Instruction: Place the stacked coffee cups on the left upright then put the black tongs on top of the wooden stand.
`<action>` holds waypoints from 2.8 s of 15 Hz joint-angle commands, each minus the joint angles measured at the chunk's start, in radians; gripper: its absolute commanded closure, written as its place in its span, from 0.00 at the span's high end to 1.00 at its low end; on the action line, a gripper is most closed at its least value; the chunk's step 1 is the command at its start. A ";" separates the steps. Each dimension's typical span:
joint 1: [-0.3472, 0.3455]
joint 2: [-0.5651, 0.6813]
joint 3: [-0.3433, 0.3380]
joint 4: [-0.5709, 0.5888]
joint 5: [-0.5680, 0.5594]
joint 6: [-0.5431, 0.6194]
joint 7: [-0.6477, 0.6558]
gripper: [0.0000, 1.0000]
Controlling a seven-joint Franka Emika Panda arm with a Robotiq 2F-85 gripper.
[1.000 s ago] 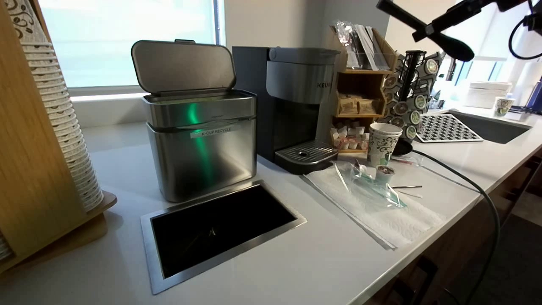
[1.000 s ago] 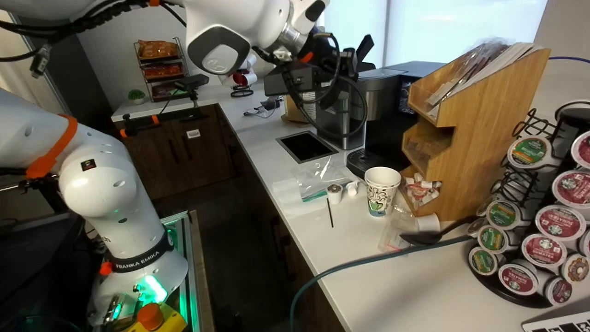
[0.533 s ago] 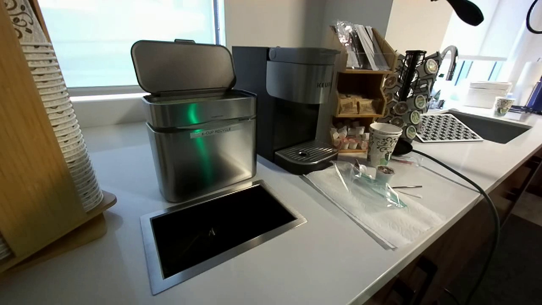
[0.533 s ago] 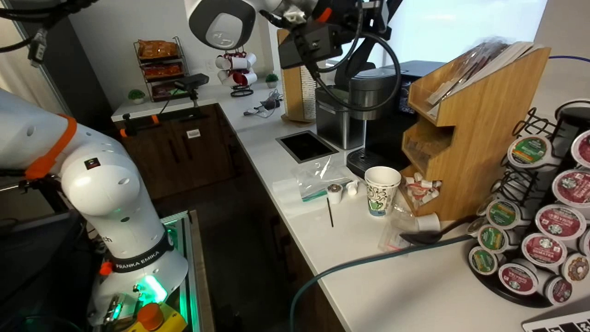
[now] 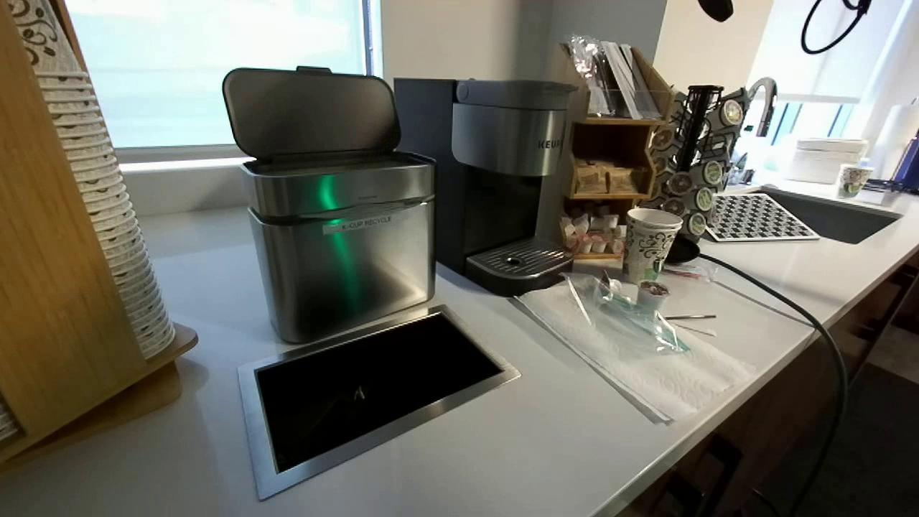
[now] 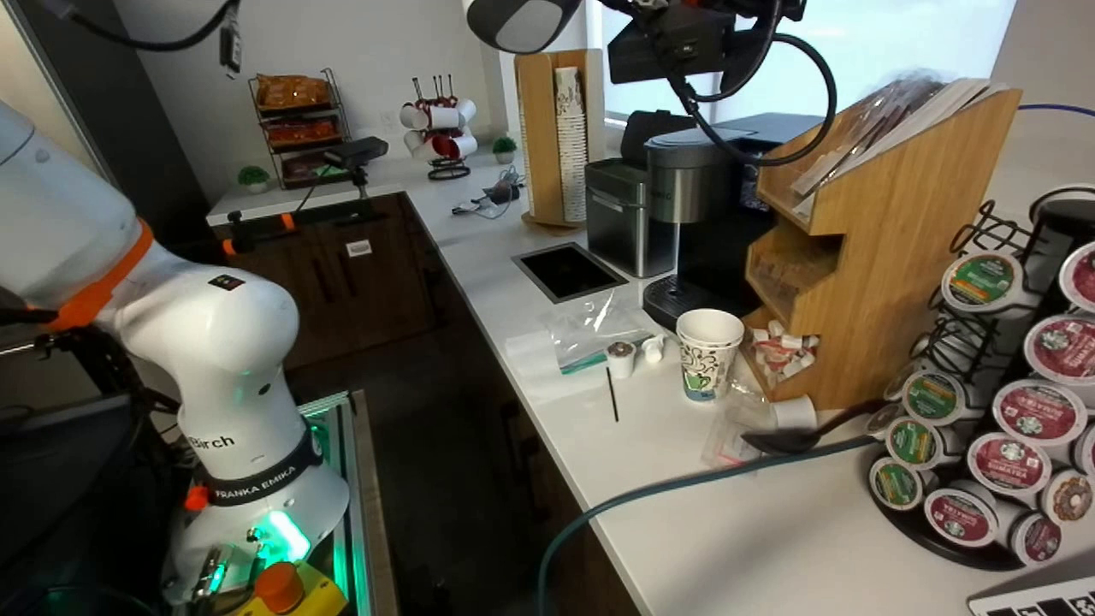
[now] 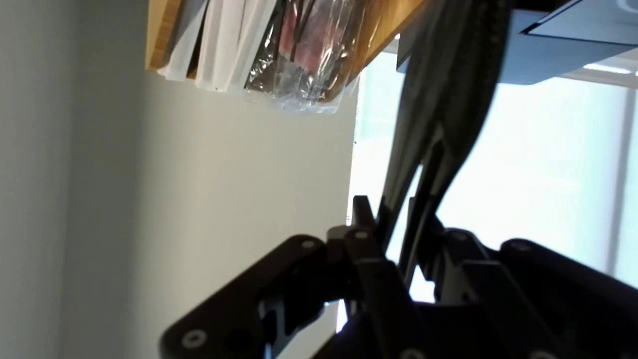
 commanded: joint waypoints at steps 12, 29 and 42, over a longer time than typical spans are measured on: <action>0.679 0.124 -0.581 0.141 -0.149 0.612 0.200 0.06; 1.155 0.052 -1.071 0.194 -0.134 0.602 0.276 0.06; 1.318 -0.028 -1.197 0.279 -0.155 0.625 0.256 0.06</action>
